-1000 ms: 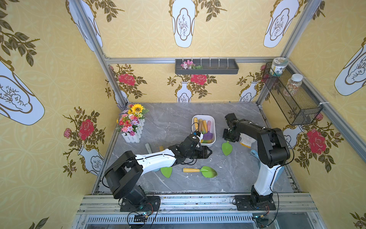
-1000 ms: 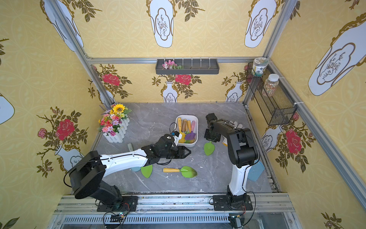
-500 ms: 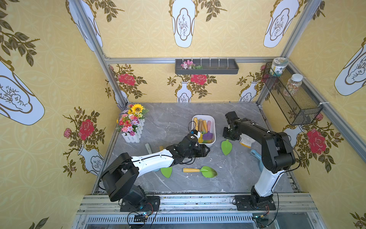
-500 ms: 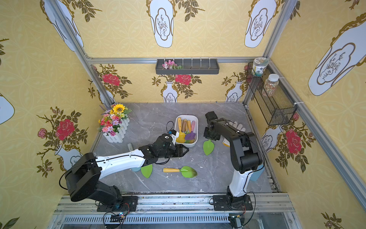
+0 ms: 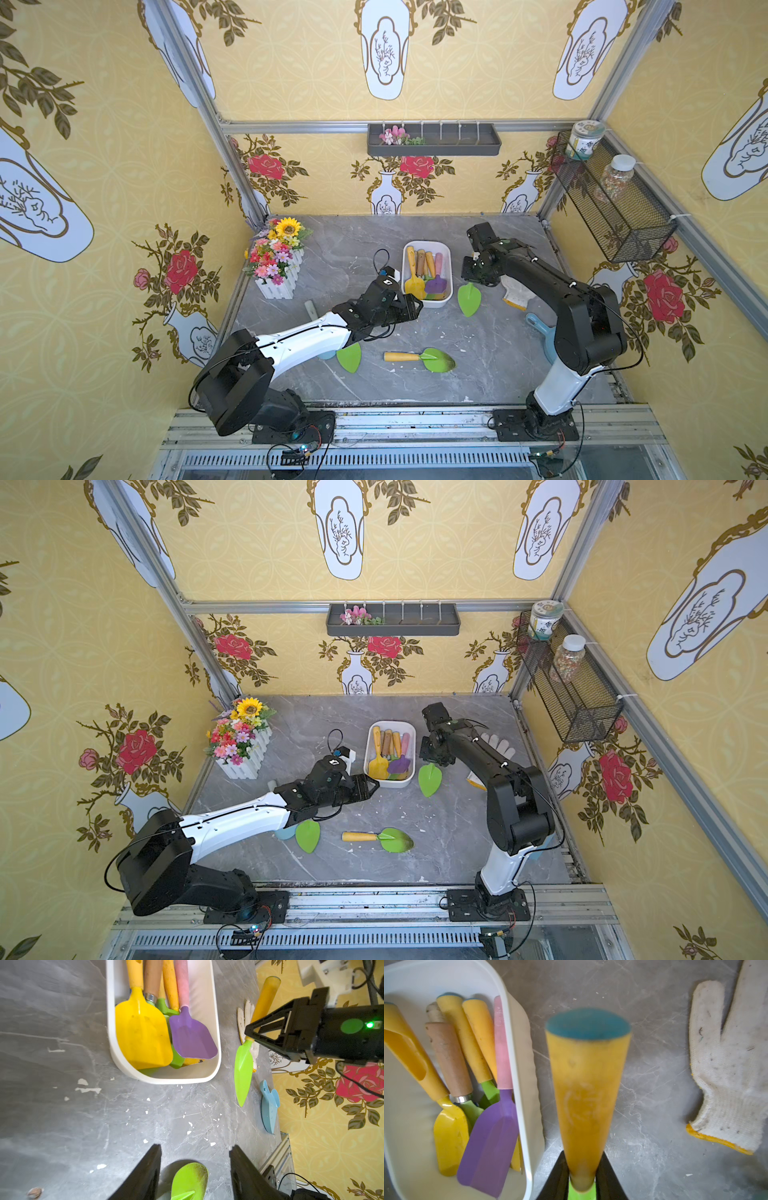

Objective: Put the shovel into the storage box
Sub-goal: Pick up the shovel from the center of the board, then place the shovel in the storage box.

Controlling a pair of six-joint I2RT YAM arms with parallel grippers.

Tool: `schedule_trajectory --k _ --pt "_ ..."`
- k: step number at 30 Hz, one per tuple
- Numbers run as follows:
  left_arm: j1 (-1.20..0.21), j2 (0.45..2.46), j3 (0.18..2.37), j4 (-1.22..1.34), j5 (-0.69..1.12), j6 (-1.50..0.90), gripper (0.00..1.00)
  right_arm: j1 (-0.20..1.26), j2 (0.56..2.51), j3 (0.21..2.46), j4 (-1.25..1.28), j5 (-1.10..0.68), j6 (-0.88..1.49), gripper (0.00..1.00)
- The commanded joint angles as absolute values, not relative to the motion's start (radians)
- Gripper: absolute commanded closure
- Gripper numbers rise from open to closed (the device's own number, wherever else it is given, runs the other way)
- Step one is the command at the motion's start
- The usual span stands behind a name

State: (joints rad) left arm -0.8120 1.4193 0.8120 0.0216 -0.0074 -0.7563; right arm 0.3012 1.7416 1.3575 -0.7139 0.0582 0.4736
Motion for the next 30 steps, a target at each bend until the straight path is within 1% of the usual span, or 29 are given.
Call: schedule_trajectory --k 1,6,17,30 --pt "-0.791 1.396 0.791 0.002 -0.022 -0.759 0.43 0.320 1.736 1.395 -0.746 0.071 0.475 0.75" --pt "-0.766 1.361 0.769 -0.009 -0.025 -0.759 0.43 0.353 1.761 1.466 -0.768 0.063 0.480 0.75" --pt "-0.754 1.321 0.736 -0.014 -0.026 -0.773 0.43 0.420 1.890 1.656 -0.802 0.035 0.490 0.74" --pt "-0.752 1.316 0.712 0.000 -0.018 -0.790 0.43 0.428 2.056 1.823 -0.811 -0.047 0.518 0.74"
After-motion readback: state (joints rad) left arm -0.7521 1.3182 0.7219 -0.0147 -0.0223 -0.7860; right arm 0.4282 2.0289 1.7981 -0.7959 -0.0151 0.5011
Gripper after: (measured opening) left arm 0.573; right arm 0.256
